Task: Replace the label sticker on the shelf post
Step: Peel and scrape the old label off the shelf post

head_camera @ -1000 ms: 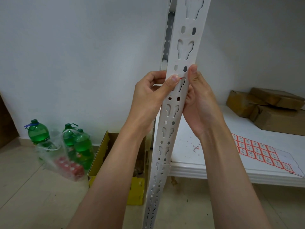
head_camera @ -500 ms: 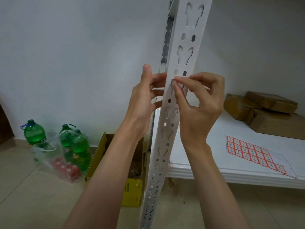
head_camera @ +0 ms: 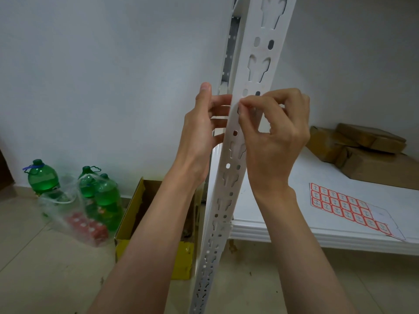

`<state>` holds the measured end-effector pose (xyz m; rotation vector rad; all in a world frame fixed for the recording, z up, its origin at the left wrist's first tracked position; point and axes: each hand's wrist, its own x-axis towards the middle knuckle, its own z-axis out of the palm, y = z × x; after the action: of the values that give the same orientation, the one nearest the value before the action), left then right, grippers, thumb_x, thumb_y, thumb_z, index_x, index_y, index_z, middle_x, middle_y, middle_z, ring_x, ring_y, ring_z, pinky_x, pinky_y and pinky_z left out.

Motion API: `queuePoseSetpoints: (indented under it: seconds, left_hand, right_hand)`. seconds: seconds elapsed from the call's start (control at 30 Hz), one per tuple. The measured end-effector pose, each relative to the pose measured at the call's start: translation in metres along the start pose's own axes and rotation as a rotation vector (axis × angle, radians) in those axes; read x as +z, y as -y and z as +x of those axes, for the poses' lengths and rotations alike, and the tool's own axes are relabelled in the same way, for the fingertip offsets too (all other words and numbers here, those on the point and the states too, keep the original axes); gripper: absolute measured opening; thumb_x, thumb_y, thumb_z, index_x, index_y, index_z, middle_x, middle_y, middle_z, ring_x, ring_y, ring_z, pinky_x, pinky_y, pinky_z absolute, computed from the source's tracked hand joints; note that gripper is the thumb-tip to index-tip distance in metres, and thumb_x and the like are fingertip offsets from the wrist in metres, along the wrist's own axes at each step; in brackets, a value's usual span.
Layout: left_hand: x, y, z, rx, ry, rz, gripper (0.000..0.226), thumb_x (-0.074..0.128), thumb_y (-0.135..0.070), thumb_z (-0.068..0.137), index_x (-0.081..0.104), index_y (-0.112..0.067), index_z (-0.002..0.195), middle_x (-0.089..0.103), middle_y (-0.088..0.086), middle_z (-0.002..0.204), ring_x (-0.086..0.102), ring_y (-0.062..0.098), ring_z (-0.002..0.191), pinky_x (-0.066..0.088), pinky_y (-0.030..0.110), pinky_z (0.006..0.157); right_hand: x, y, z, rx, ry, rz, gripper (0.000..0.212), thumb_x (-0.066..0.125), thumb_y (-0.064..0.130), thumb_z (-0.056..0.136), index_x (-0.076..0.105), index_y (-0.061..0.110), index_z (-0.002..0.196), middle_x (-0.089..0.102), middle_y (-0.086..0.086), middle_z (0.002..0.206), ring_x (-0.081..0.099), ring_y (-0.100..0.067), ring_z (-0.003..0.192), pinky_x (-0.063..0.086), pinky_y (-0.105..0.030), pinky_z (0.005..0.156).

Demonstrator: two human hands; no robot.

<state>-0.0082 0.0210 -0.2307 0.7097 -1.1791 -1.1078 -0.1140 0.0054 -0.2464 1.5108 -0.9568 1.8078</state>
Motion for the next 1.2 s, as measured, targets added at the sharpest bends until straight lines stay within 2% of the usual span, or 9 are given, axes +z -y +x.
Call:
queuePoseSetpoints:
  seconds: [0.17, 0.3, 0.37, 0.47, 0.6, 0.8, 0.97, 1.13, 1.2]
  left_hand:
    - [0.000, 0.000, 0.000, -0.002, -0.002, -0.002, 0.050, 0.022, -0.050, 0.106, 0.065, -0.025, 0.106, 0.069, -0.006, 0.096, 0.066, 0.016, 0.098, 0.054, 0.044, 0.099]
    - [0.001, 0.000, -0.001, 0.005, -0.006, -0.014, 0.048, 0.023, -0.050, 0.106, 0.065, -0.026, 0.102, 0.068, -0.007, 0.095, 0.065, 0.013, 0.095, 0.053, 0.041, 0.095]
    - [0.000, 0.001, -0.001, 0.002, -0.002, -0.014, 0.048, 0.023, -0.050, 0.106, 0.065, -0.027, 0.101, 0.068, -0.008, 0.093, 0.066, 0.013, 0.096, 0.054, 0.040, 0.095]
    - [-0.002, 0.001, 0.000, -0.002, 0.006, -0.019, 0.049, 0.024, -0.051, 0.106, 0.066, -0.027, 0.100, 0.070, -0.008, 0.094, 0.067, 0.013, 0.096, 0.055, 0.039, 0.093]
    - [-0.003, 0.001, 0.001, -0.001, 0.011, -0.019, 0.050, 0.023, -0.051, 0.106, 0.066, -0.025, 0.103, 0.069, -0.009, 0.091, 0.066, 0.013, 0.093, 0.055, 0.038, 0.090]
    - [-0.002, 0.000, 0.001, -0.002, 0.011, -0.011, 0.055, 0.023, -0.051, 0.106, 0.067, -0.019, 0.113, 0.071, -0.009, 0.089, 0.067, 0.014, 0.093, 0.055, 0.043, 0.096]
    - [-0.001, 0.001, 0.001, -0.011, 0.002, -0.013, 0.055, 0.023, -0.050, 0.106, 0.067, -0.019, 0.115, 0.070, -0.004, 0.097, 0.067, 0.018, 0.100, 0.052, 0.049, 0.101]
    - [-0.001, 0.002, 0.002, -0.005, -0.009, -0.004, 0.052, 0.023, -0.050, 0.106, 0.068, -0.023, 0.107, 0.071, -0.006, 0.093, 0.068, 0.016, 0.098, 0.054, 0.047, 0.099]
    - [-0.001, 0.003, 0.003, -0.001, -0.011, 0.002, 0.050, 0.024, -0.050, 0.106, 0.068, -0.027, 0.102, 0.072, -0.010, 0.089, 0.069, 0.014, 0.095, 0.056, 0.043, 0.096]
  right_hand:
    - [0.004, 0.000, -0.001, -0.004, 0.024, -0.004, 0.008, 0.077, 0.012, 0.086, 0.075, 0.004, 0.087, 0.068, -0.013, 0.087, 0.050, -0.011, 0.088, 0.037, -0.004, 0.078]
    - [0.010, 0.004, -0.001, 0.035, 0.031, -0.004, 0.007, 0.072, 0.010, 0.086, 0.071, 0.004, 0.086, 0.066, -0.012, 0.089, 0.053, -0.018, 0.087, 0.038, -0.007, 0.077]
    - [0.012, 0.005, -0.001, 0.055, 0.038, 0.007, 0.006, 0.070, 0.009, 0.086, 0.069, 0.003, 0.085, 0.064, -0.011, 0.089, 0.050, -0.016, 0.087, 0.038, -0.007, 0.075]
    - [0.013, 0.007, -0.002, 0.091, 0.038, 0.045, 0.005, 0.068, 0.008, 0.086, 0.068, 0.003, 0.085, 0.061, -0.009, 0.088, 0.049, -0.014, 0.085, 0.044, -0.015, 0.071]
    - [0.013, 0.008, -0.005, 0.118, 0.003, 0.096, 0.004, 0.068, 0.006, 0.087, 0.069, 0.002, 0.086, 0.055, 0.000, 0.088, 0.058, -0.022, 0.077, 0.051, -0.026, 0.066]
    - [0.010, 0.009, -0.008, 0.177, -0.031, 0.132, 0.004, 0.066, 0.004, 0.089, 0.066, 0.000, 0.090, 0.055, 0.004, 0.087, 0.055, -0.012, 0.074, 0.048, -0.017, 0.066]
    - [0.006, 0.004, -0.011, 0.127, -0.004, 0.111, 0.014, 0.073, 0.008, 0.089, 0.074, 0.003, 0.102, 0.065, -0.011, 0.089, 0.058, -0.012, 0.078, 0.045, -0.006, 0.073]
    - [0.005, 0.000, -0.011, 0.077, -0.024, 0.129, 0.008, 0.077, 0.008, 0.088, 0.077, 0.002, 0.094, 0.065, -0.014, 0.086, 0.057, -0.015, 0.081, 0.051, -0.020, 0.068]
    - [0.006, 0.001, -0.011, 0.087, -0.035, 0.130, 0.007, 0.076, 0.007, 0.088, 0.076, 0.001, 0.091, 0.066, -0.013, 0.086, 0.056, -0.012, 0.083, 0.051, -0.018, 0.069]
